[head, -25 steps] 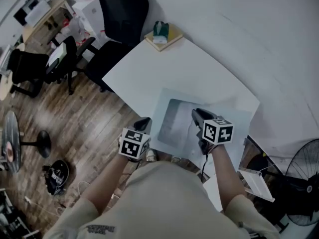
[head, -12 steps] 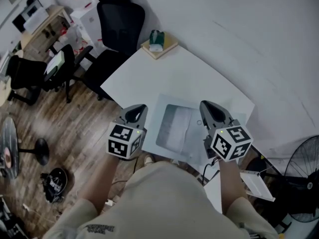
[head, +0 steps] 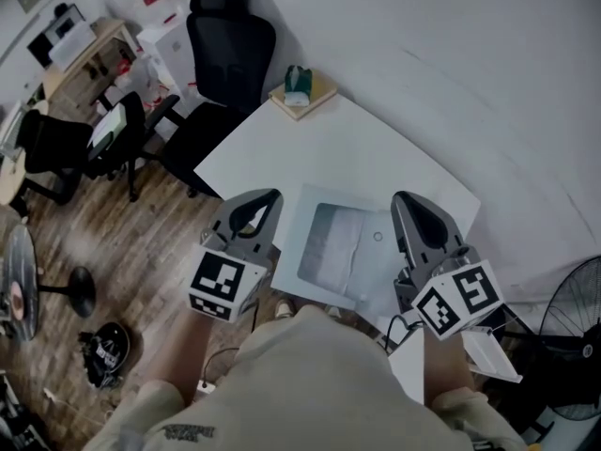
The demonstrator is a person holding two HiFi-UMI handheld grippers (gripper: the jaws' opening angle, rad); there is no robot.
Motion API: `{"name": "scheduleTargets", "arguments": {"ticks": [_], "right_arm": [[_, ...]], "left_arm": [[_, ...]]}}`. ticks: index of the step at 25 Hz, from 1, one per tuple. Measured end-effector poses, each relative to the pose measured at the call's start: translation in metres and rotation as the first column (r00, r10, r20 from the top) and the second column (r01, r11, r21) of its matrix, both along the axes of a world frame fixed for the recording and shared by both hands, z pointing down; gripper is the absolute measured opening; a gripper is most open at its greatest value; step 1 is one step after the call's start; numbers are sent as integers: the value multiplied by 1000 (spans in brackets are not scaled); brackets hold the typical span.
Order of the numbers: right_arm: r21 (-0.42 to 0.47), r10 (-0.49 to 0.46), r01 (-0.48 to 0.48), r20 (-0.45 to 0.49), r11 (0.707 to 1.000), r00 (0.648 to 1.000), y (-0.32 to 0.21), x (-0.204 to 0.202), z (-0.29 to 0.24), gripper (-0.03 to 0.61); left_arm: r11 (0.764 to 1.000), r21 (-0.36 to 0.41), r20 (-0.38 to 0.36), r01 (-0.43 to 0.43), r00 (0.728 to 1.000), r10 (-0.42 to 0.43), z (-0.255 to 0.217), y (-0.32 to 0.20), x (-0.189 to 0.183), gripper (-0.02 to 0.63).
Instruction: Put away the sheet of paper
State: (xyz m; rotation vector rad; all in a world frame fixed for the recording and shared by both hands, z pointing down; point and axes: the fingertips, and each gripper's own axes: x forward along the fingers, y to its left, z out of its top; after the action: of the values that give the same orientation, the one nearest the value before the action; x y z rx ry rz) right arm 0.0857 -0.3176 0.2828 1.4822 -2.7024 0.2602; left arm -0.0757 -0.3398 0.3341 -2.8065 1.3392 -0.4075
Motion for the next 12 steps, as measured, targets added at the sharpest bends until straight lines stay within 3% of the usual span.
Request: {"name": "scheduleTargets", "arguments": {"ticks": [5, 12], "right_arm": [[108, -4, 6, -19, 994, 1000, 19, -2, -28, 23], [147, -11, 15, -28, 989, 1000, 33, -8, -44, 22]], "left_arm": [[996, 94, -33, 5, 999, -2, -29, 10, 0, 21], [990, 136, -86, 25, 996, -13, -63, 24, -5, 21]]}}
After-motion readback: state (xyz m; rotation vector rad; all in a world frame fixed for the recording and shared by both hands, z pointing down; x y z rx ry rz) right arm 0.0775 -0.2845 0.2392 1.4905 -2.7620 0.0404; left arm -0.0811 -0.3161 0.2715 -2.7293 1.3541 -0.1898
